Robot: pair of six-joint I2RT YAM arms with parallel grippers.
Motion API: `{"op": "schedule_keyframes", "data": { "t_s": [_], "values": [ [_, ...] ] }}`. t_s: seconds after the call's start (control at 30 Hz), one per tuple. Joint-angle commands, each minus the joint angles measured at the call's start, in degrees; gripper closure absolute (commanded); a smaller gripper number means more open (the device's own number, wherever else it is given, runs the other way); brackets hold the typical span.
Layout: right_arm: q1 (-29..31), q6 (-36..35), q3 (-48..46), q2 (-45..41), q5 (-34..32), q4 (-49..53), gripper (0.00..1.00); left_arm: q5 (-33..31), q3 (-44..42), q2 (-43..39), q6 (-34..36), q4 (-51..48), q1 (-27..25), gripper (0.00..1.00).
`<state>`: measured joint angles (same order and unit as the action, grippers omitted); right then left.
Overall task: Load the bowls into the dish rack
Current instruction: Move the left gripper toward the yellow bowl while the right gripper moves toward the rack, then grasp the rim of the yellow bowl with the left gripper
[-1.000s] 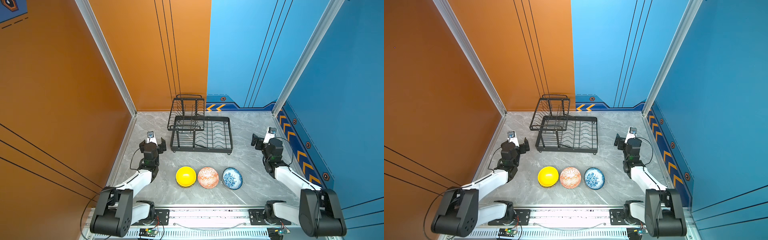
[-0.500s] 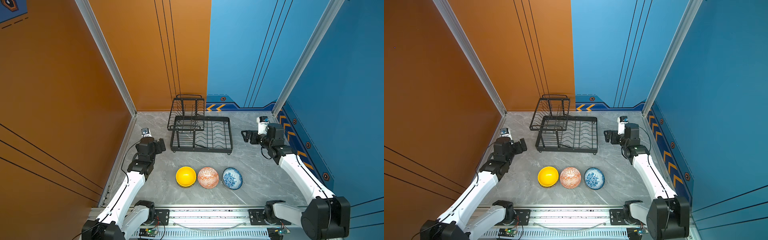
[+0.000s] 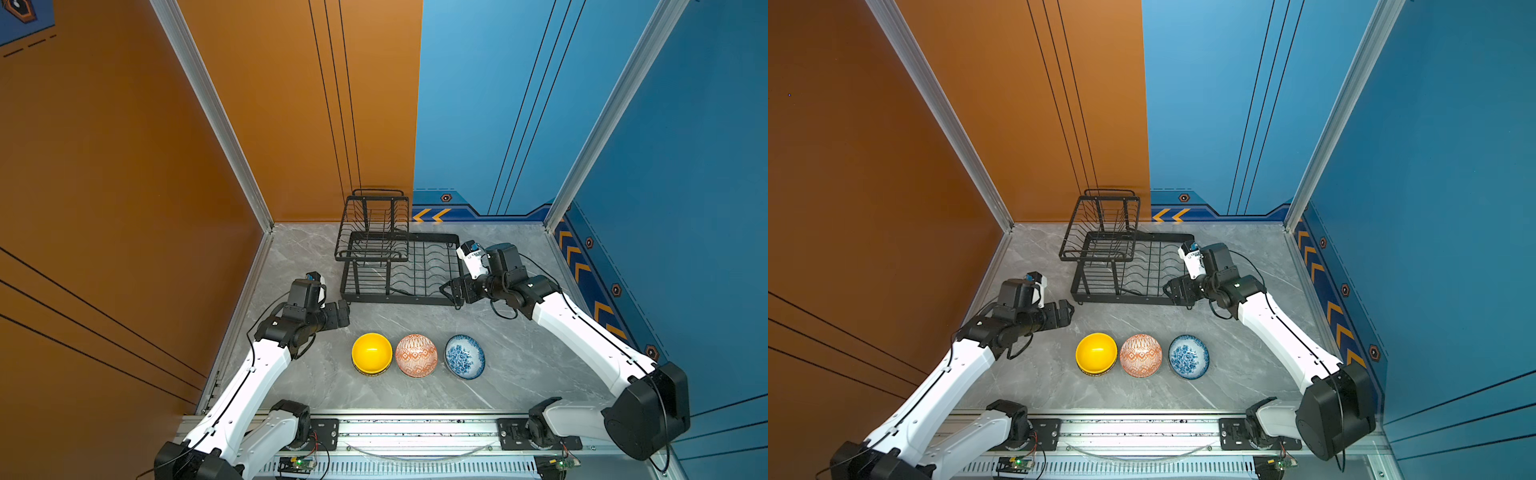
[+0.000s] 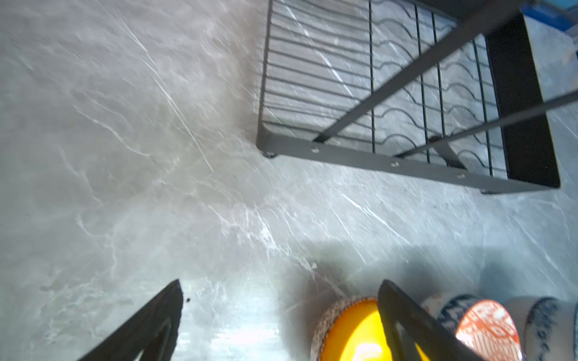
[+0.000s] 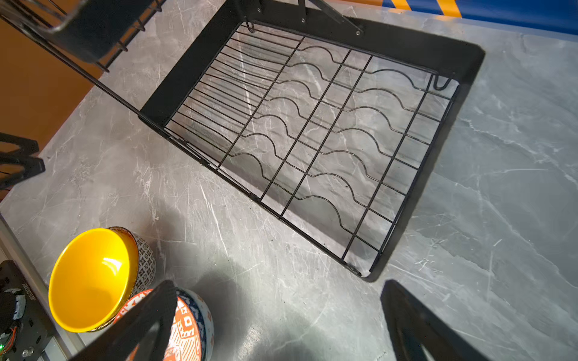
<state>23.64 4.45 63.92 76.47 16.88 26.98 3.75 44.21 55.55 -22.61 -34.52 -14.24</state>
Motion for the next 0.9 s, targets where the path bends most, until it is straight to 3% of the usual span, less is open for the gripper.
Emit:
{"op": "schedule_keyframes", "data": {
  "t_s": [0.0, 0.33, 0.67, 0.8, 0.87],
  "values": [
    [0.6, -1.9, 3.5, 2.0, 2.4, 4.2, 0.0, 4.2, 1.6, 0.4, -2.3, -5.8, -2.6, 0.02],
    [3.3, -4.9, 7.8, 6.6, 1.0, 9.3, 0.0, 4.4, -2.0, 0.3, -7.6, -6.4, -11.6, 0.02],
    [3.4, -4.8, 10.2, 8.1, -3.5, 9.3, 0.0, -2.6, -1.1, 3.9, -8.1, -9.5, -18.3, 0.01],
    [3.5, -4.8, 10.3, 8.3, -4.0, 9.3, 0.0, -3.8, -0.4, 6.0, -8.0, -9.8, -19.4, 0.12],
    [3.5, -4.8, 10.2, 8.3, -4.1, 9.3, 0.0, -4.5, 0.0, 7.1, -7.7, -10.5, -19.7, 0.24]
  ]
}}
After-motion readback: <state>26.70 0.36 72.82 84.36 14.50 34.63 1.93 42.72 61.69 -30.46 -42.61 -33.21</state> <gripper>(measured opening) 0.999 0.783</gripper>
